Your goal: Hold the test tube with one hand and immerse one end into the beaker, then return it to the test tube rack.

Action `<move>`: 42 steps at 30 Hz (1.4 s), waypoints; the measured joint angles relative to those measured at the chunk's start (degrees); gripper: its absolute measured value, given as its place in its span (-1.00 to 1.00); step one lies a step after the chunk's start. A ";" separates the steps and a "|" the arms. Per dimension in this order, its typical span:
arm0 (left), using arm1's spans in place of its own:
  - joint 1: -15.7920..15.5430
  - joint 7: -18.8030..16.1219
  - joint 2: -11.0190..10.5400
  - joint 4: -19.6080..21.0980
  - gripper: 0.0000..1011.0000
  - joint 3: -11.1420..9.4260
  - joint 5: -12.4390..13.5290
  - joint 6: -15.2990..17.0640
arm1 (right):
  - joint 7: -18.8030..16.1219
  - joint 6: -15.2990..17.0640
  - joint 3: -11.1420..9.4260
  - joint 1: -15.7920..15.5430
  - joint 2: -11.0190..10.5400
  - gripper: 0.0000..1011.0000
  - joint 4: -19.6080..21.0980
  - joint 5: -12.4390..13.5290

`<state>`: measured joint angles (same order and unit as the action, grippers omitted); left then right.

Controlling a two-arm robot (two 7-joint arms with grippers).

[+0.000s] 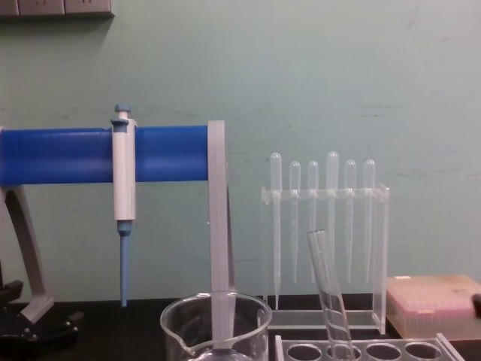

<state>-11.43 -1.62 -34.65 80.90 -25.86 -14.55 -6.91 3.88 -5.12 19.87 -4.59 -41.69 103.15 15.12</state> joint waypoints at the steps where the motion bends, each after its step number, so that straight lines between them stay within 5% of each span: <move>1: 0.00 0.00 0.00 0.00 0.98 0.00 0.00 0.00 | -0.81 0.00 -0.01 -0.44 -0.11 0.98 0.72 0.58; 9: 0.00 0.00 0.00 0.00 0.98 0.00 0.00 0.00 | -10.11 0.12 2.78 1.46 2.08 0.98 1.42 5.13; 19: 0.00 0.00 0.00 0.00 0.98 0.00 0.01 0.00 | -18.66 2.93 7.30 11.24 9.17 0.98 -6.11 5.47; 29: 0.00 0.00 0.00 0.00 0.98 0.00 0.00 0.00 | -23.55 7.10 7.36 16.24 13.70 0.98 -11.59 8.40; 36: 0.00 0.00 0.00 0.00 0.98 0.00 0.00 0.00 | -24.63 9.09 6.59 16.97 14.67 0.97 -12.01 8.64; 42: 0.00 0.00 0.00 0.00 0.98 0.00 0.00 0.00 | -25.03 10.48 6.19 17.14 14.99 0.65 -11.90 7.42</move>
<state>-11.43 -1.62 -34.65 80.90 -25.86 -14.55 -6.91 -21.14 5.37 26.07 12.55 -26.70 91.25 22.55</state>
